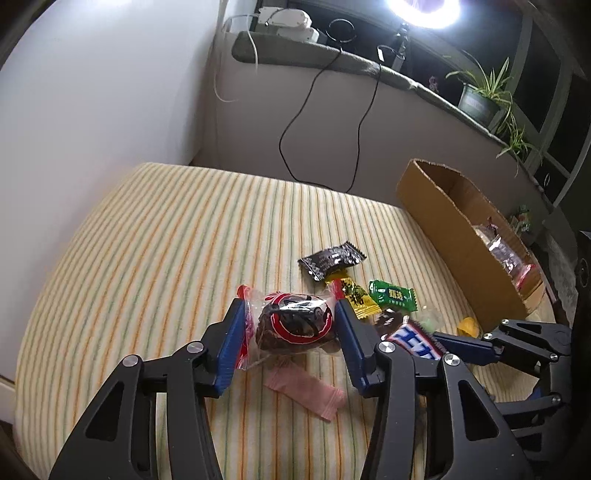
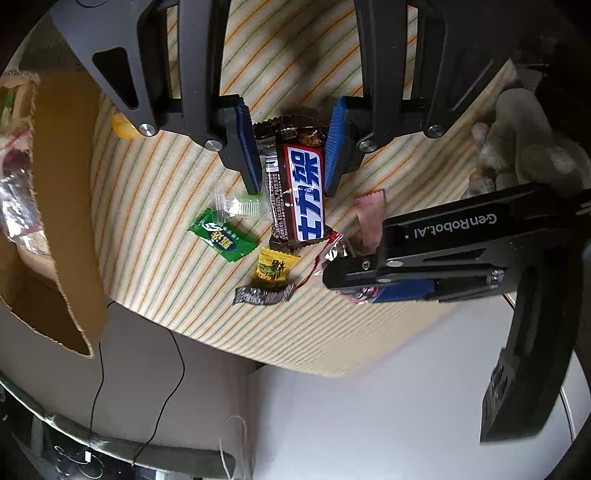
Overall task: Organize snacks
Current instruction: 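Carry both candies into the box and open both grippers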
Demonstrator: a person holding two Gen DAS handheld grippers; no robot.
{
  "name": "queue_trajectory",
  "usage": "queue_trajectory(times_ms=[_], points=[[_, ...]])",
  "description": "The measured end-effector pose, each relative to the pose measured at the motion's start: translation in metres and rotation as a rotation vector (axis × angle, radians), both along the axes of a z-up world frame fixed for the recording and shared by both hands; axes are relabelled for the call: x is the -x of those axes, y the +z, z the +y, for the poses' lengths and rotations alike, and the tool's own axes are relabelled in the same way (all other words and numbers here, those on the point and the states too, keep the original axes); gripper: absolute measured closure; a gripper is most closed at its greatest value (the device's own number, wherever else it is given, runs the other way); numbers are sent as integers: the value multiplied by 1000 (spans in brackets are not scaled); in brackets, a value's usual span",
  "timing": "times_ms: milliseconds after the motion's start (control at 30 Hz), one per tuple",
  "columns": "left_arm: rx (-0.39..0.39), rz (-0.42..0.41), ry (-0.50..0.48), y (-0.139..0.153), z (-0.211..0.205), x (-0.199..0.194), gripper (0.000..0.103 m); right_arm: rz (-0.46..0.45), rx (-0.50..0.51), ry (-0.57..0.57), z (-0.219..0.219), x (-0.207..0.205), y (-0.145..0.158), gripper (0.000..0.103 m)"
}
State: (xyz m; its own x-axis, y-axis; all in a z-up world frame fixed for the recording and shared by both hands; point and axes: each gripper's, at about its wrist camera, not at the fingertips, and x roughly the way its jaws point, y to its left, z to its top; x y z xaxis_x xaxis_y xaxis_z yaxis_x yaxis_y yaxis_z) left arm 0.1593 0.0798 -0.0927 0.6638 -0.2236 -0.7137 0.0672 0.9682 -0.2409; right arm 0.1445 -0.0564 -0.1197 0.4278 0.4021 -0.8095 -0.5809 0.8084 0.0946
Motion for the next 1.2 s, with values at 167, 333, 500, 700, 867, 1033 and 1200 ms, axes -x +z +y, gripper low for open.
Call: queue_trajectory(times_ms=[167,333,500,700,867,1033,1200], points=[[7,-26,6,12,3,6,56,-21,-31,-11,-9,7,13,68],[18,-56,5,25,0,9,56,-41,-58,-22,-21,13,28,68],[14,-89,-20,40,-15,3,56,-75,-73,-42,-35,13,46,68],[13,-115,-69,54,-42,-11,56,-114,-84,-86,-65,9,67,68],[18,-131,-113,62,-69,-28,56,-135,-84,-134,-96,-3,82,68],[21,-139,-154,69,-97,-46,56,-150,-82,-179,-127,-22,92,68],[15,-141,-187,72,-121,-62,56,-154,-70,-213,-149,-42,95,68]])
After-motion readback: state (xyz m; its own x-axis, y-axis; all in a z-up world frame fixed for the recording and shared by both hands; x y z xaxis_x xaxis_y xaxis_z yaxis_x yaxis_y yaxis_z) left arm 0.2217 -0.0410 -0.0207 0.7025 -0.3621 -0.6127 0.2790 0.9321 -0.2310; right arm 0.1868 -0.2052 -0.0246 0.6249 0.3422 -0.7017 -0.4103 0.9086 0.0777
